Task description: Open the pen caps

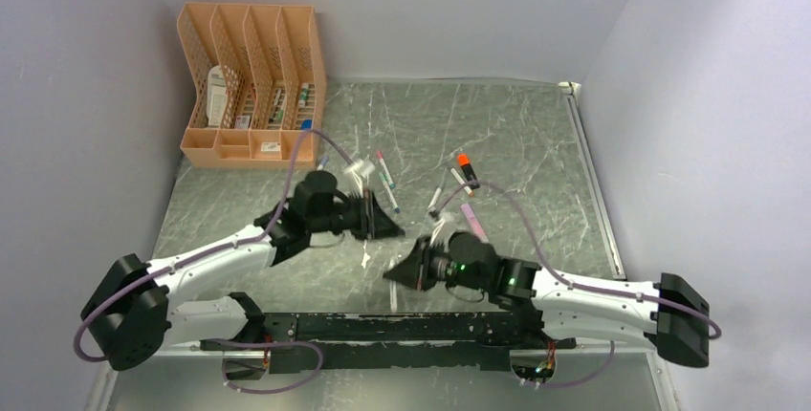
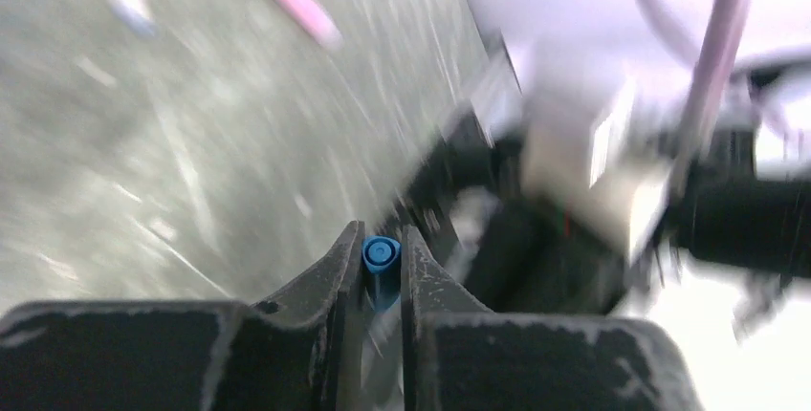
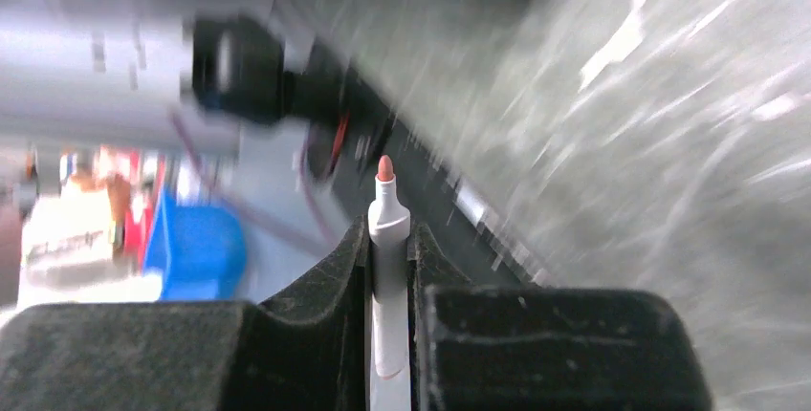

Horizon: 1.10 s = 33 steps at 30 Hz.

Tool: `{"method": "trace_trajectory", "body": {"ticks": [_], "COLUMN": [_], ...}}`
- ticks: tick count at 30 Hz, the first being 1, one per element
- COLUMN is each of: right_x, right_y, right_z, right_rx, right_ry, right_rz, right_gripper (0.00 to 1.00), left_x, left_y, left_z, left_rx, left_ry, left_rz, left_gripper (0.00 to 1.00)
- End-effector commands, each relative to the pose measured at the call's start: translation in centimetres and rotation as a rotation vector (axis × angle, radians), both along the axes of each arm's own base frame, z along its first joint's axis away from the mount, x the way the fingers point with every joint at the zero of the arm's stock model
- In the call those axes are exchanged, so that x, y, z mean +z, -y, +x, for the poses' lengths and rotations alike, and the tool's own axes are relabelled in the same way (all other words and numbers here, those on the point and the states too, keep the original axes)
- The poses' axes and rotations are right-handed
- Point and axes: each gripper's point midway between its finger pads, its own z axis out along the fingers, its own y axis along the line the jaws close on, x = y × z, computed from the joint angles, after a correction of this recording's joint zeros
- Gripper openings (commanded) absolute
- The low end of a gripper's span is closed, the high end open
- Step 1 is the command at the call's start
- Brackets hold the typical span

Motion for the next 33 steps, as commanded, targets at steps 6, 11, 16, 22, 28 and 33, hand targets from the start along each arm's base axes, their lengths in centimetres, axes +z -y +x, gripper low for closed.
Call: {"method": "trace_trajectory", "body": {"ticks": [6, 11, 16, 22, 28, 33], "right_x": [-1.3, 0.4, 2.0, 1.2, -2.7, -4.8], "right_y": [-1.6, 0.0, 3.9, 7.4, 7.5, 5.7], "right_z": [-9.2, -7.5, -3.7, 0.6, 6.2, 8.7], "right_rx": [0.292, 0.179, -0.024, -0.143, -0.127, -0.113], "right_ry": [-0.125, -0.107, -0.026, 0.050, -0.010, -0.031], "right_rz": [-0.043, -0.130, -0.381, -0.640, -0.667, -0.681], "right_gripper": [0.00, 0.00, 0.00, 0.00, 0.00, 0.00], "left_x": [6.7, 6.3, 3.0, -0.4, -2.6, -5.1], "left_y": [-3.3, -3.3, -5.2, -7.3, -8.6, -7.8], "left_z": [14.4, 14.6, 11.3, 6.8, 4.3, 3.9], "left_rx": [0.394, 0.376, 0.349, 0.332, 0.316, 0.280], "left_ry": [0.244, 0.190, 0.055, -0.047, -0.080, -0.114], "left_rz": [-0.188, -0.078, 0.079, 0.183, 0.230, 0.283], "left_gripper": [0.07, 0.07, 0.07, 0.07, 0.07, 0.08]}}
